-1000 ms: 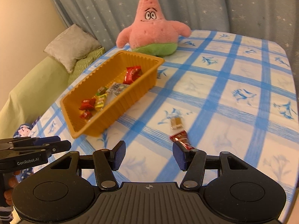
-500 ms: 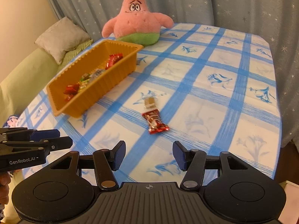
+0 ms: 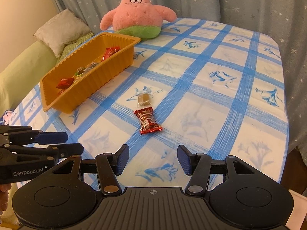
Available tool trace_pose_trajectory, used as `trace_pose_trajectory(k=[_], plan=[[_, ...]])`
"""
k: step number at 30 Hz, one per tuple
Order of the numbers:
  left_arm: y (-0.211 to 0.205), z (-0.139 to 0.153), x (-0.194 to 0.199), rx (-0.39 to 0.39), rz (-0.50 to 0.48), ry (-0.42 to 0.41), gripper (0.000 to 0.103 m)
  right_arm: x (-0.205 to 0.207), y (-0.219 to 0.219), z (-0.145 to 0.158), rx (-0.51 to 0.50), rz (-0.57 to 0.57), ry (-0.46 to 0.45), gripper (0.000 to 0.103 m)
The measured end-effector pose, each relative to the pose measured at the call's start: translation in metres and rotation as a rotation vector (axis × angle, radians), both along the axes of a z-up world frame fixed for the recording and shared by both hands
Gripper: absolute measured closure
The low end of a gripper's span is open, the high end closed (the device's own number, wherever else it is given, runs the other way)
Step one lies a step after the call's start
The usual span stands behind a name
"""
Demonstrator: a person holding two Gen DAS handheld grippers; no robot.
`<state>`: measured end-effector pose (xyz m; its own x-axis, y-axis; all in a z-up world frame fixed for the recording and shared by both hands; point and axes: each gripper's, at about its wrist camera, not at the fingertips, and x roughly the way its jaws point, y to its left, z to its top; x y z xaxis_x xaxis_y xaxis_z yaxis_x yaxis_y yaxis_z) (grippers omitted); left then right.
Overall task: Organize snacks
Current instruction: 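Grasp the red-brown wrapped candy with the right tool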
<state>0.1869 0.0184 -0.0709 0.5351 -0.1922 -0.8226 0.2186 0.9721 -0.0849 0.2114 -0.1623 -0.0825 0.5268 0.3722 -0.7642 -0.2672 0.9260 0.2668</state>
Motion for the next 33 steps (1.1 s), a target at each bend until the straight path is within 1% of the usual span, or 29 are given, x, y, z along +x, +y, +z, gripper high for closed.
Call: trace_pose_trajectory(k=[10,16,26,27,31,33], plan=[[-0.003,-0.01,0.016,0.011,0.009,0.016,0.061,0.023,0.009,-0.009,-0.018,0.058,-0.021,0.047],[-0.003,-0.014,0.024,0.018,0.015,0.019,0.061,0.036,0.018,-0.013,-0.036,0.097,-0.045,0.047],[-0.002,-0.017,0.037,0.033,0.024,0.011,0.06,0.057,0.034,-0.023,-0.084,0.154,-0.059,0.048],[-0.001,-0.017,0.038,0.033,0.025,0.01,0.06,0.057,0.035,-0.023,-0.085,0.157,-0.059,0.048],[0.0,-0.018,0.04,0.038,0.028,0.01,0.06,0.06,0.04,-0.028,-0.1,0.173,-0.057,0.057],[0.0,-0.019,0.041,0.041,0.028,0.01,0.06,0.06,0.042,-0.03,-0.108,0.177,-0.06,0.059]])
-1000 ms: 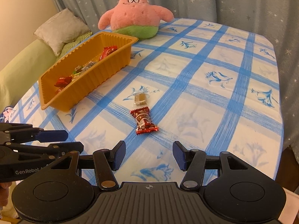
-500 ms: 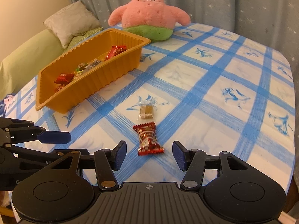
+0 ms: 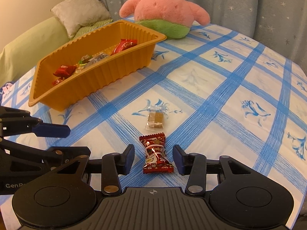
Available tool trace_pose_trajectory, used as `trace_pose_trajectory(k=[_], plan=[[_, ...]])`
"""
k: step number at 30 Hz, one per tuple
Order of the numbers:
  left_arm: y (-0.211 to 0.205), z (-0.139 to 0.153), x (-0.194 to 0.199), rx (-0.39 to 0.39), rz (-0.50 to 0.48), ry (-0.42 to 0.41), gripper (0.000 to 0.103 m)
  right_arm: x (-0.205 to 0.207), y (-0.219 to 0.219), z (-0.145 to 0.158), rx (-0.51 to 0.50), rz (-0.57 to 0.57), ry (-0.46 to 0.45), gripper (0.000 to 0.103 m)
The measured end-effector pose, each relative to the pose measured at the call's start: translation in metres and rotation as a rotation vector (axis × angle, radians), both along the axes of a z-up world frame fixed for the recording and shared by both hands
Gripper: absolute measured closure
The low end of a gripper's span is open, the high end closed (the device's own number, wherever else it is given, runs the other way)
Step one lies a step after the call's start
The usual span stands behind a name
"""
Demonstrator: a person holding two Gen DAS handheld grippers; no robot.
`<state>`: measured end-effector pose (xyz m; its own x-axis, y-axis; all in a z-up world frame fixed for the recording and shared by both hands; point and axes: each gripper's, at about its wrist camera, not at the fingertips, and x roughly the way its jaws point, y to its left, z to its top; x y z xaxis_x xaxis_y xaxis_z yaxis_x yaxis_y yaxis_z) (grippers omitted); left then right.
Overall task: Organize snacks
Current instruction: 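Grasp the red-brown wrapped candy with the right tool, then grasp the small brown candy with the left tool while the right tool holds its candy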
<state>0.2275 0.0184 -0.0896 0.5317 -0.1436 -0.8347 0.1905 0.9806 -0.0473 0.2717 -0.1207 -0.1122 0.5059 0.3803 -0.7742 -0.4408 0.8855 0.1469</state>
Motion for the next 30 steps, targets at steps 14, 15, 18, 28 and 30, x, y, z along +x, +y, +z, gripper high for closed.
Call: trace_pose_trajectory(k=[14,15,18,28,30], plan=[[-0.01,-0.003,0.011,0.011,-0.044,-0.025,0.06,0.001,-0.017,-0.004,-0.045,-0.059,-0.02,0.081],[-0.012,-0.003,0.013,0.013,-0.052,-0.031,0.06,0.002,-0.021,-0.004,-0.04,-0.077,-0.017,0.081],[-0.019,-0.002,0.019,0.005,-0.074,-0.043,0.06,0.004,-0.034,-0.004,-0.033,-0.128,-0.008,0.081],[-0.052,-0.008,0.051,-0.062,-0.134,-0.054,0.061,0.01,-0.074,-0.003,-0.01,-0.274,0.009,0.081],[-0.057,-0.011,0.058,-0.063,-0.137,-0.051,0.061,0.01,-0.079,-0.003,-0.005,-0.289,0.012,0.081]])
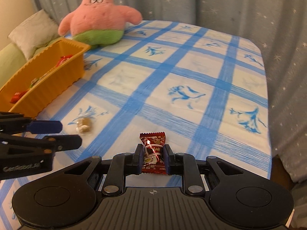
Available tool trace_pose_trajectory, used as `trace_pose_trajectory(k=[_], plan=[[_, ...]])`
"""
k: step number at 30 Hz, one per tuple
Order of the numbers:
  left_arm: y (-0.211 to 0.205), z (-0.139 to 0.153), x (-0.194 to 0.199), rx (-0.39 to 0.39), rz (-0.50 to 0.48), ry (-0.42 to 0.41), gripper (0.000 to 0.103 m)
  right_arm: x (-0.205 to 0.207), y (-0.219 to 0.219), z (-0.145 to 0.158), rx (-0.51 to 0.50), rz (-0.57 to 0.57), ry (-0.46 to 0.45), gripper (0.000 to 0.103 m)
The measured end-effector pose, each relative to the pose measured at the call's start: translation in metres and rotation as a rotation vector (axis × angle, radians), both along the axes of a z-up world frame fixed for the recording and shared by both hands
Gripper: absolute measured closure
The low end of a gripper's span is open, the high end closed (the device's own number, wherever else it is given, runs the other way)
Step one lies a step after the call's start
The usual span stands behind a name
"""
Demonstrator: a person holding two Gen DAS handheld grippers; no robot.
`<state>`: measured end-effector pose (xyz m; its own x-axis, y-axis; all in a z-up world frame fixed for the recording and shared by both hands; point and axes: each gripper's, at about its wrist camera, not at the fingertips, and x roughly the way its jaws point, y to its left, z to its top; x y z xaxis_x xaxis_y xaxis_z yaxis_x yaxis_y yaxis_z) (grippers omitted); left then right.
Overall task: Organize snacks
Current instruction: 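Grasp the small brown candy with the left tool while the right tool holds its candy, then carry both held candies over the orange tray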
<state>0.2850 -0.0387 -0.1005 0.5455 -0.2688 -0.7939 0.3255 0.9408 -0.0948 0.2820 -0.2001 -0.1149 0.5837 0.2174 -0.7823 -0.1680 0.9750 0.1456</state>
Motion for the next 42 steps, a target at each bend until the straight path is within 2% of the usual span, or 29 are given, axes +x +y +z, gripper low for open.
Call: trace_pose_trajectory(k=[7,18,31,42], plan=[[-0.013,-0.009,0.017,0.02,-0.016,-0.004,0.062,-0.001,-0.007,-0.001,0.018,-0.022,0.0,0.081],[-0.015,-0.013,0.021,0.058,-0.036,-0.026,0.084,-0.002,-0.007,-0.001,0.022,-0.022,-0.001,0.081],[-0.011,-0.012,0.018,0.049,-0.027,-0.015,0.085,0.0,-0.007,-0.001,0.016,-0.015,-0.001,0.081],[0.005,0.007,-0.008,0.01,0.0,-0.031,0.085,-0.006,0.001,0.012,0.035,0.017,-0.014,0.081]])
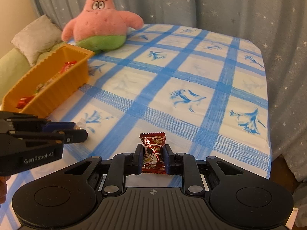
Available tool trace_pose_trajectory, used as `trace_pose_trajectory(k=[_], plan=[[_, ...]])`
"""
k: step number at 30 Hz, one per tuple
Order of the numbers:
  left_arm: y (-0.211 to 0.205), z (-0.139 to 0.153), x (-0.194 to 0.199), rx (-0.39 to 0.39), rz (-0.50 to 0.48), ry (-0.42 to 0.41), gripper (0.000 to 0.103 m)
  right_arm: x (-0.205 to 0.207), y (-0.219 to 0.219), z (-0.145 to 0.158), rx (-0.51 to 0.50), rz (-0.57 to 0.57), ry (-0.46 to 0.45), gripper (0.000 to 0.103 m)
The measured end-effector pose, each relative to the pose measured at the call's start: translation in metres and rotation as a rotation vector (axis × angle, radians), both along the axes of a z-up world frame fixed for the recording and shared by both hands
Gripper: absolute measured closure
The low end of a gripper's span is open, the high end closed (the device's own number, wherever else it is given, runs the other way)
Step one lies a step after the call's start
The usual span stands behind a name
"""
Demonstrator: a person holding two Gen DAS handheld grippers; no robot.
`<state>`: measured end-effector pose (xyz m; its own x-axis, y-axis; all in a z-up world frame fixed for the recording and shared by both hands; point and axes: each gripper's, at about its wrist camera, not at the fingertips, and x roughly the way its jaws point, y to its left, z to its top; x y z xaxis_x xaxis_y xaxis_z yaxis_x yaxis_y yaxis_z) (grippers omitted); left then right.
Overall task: Organize snacks
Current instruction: 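Carry both held candies over the orange tray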
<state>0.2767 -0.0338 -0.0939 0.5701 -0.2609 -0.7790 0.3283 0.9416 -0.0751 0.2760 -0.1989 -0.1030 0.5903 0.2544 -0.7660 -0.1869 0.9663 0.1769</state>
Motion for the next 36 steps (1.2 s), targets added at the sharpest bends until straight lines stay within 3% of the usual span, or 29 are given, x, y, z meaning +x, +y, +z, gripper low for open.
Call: trace_pose_trajectory(k=[10,19,26,36], plan=[[0.039,0.041,-0.04,-0.031,0.074,-0.067,0.085,-0.013,0.022,0.033,0.075,0.068,-0.035,0.081],[0.094,0.073,-0.06,-0.013,0.192,-0.113,0.085,-0.021,0.074,0.064,0.132,0.199,-0.074,0.081],[0.133,0.09,-0.061,-0.003,0.255,-0.162,0.085,-0.017,0.121,0.08,0.176,0.285,-0.09,0.081],[0.168,0.097,-0.041,0.024,0.271,-0.184,0.085,0.011,0.174,0.087,0.189,0.322,-0.099,0.081]])
